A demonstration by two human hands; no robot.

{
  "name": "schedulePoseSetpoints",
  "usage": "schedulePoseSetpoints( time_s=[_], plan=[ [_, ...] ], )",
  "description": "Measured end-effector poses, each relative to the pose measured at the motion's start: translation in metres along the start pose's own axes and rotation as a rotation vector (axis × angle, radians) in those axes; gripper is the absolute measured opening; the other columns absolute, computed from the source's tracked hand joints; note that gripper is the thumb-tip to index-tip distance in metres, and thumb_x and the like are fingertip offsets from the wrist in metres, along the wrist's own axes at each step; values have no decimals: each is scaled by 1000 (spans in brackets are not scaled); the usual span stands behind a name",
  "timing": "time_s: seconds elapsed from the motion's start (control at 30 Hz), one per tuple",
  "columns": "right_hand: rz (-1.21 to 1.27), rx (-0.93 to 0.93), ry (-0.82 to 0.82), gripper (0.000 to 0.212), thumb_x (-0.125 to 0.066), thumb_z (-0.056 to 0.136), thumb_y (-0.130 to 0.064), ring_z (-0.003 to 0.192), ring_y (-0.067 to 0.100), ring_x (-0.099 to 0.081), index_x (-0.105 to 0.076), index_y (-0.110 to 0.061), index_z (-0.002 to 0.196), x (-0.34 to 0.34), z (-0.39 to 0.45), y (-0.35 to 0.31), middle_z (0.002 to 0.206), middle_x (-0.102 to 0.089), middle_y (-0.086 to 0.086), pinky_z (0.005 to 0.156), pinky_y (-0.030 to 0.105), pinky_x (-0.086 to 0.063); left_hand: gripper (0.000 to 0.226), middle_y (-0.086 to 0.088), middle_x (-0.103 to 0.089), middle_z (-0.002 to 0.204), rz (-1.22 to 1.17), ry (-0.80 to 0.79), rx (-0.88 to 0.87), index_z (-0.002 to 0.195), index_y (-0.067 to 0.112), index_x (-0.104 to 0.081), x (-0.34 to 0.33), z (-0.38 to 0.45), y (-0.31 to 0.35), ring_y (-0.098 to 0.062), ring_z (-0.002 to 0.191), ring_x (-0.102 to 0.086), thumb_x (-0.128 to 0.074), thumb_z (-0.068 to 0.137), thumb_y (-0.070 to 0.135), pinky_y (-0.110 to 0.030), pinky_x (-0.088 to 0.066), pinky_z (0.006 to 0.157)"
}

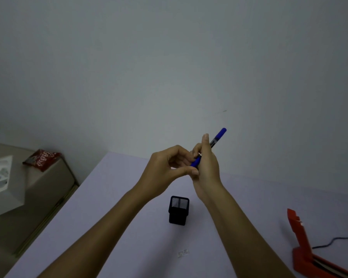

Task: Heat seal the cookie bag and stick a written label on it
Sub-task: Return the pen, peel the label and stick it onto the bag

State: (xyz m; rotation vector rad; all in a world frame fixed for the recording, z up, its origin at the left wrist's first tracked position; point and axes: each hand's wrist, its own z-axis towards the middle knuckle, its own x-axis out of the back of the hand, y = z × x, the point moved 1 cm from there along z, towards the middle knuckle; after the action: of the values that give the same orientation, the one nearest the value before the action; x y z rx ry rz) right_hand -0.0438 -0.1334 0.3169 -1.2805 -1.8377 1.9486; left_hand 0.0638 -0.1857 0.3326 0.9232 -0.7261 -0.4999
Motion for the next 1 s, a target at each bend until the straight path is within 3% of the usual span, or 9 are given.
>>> schedulePoseSetpoints(
  time_s=[0.07, 0.13, 0.23, 0.4, 0.57, 0.67, 0.8, 0.9, 1.0],
  plan=[
    [77, -29, -22, 59, -42, 94, -56, 53, 16, -38, -41, -19, 48, -1, -2, 1, 49, -38, -2, 73, 38, -49, 21, 4, -69, 78, -15, 15, 3, 81, 18, -63, 0, 2, 1, -16, 72, -67, -78, 69, 24, -26, -57, 72],
    [130, -68, -23, 60, -39, 95, -56, 47, 14, -32, -37, -18, 49, -1, -5, 2, 45, -34, -3, 57, 27, -42, 23, 3, -68, 75, -35, 23, 18, 79, 15, -61, 3, 5, 0, -19, 69, -66, -77, 69, 27, -26, -57, 69],
    [140, -86, -18, 60, -40, 96, -55, 50, 15, -34, -37, -18, 48, 0, -5, 6, 47, -35, -1, 49, 22, -40, 20, -2, -69, 76, -47, -45, 32, 85, 7, -64, 5, 8, -1, -21, 70, -67, -78, 72, 15, -26, -57, 70],
    [78, -14, -14, 60, -41, 96, -54, 53, 17, -43, -41, -18, 47, 11, 7, 2, 52, -37, 2, 56, 27, -51, 21, -7, -71, 83, -89, -118, 67, 91, 9, -67, -2, 17, -7, -23, 77, -69, -78, 73, 12, -34, -59, 78],
    [10, 70, 22, 62, -40, 93, -60, 58, 19, -42, -45, -20, 46, 11, 11, 0, 55, -40, 2, 75, 42, -44, 25, -4, -71, 84, -78, -100, 45, 91, 8, -65, -9, 16, -7, -19, 77, -69, -79, 72, 13, -31, -58, 78],
    [35, 76, 27, 62, -38, 93, -61, 59, 19, -45, -46, -20, 46, 11, 12, 1, 54, -42, 1, 74, 40, -44, 24, -3, -69, 80, -62, -86, 39, 87, 8, -63, -11, 18, -8, -19, 74, -68, -79, 71, 13, -30, -58, 75],
    [117, 57, -79, 59, -37, 97, -52, 66, 17, -63, -44, -12, 55, 11, 12, -1, 58, -57, -1, 75, 37, -54, 19, 3, -70, 86, -66, -96, 45, 80, 9, -61, -12, 22, -16, -18, 81, -69, -78, 72, 9, -33, -59, 79],
    [181, -18, -109, 58, -35, 98, -50, 58, 14, -59, -40, -11, 56, 13, 10, 3, 52, -52, 1, 66, 29, -54, 19, -11, -71, 92, -133, -77, 41, 79, 10, -61, -13, 23, -18, -27, 85, -70, -77, 72, 16, -41, -58, 82],
    [228, -125, -131, 54, -40, 96, -52, 73, 24, -58, -47, -14, 58, 18, 13, 8, 67, -49, 10, 73, 33, -55, 18, -9, -73, 79, -143, -80, 59, 85, 9, -61, -12, 26, -19, -25, 76, -72, -75, 76, 15, -36, -59, 76]
  ],
)
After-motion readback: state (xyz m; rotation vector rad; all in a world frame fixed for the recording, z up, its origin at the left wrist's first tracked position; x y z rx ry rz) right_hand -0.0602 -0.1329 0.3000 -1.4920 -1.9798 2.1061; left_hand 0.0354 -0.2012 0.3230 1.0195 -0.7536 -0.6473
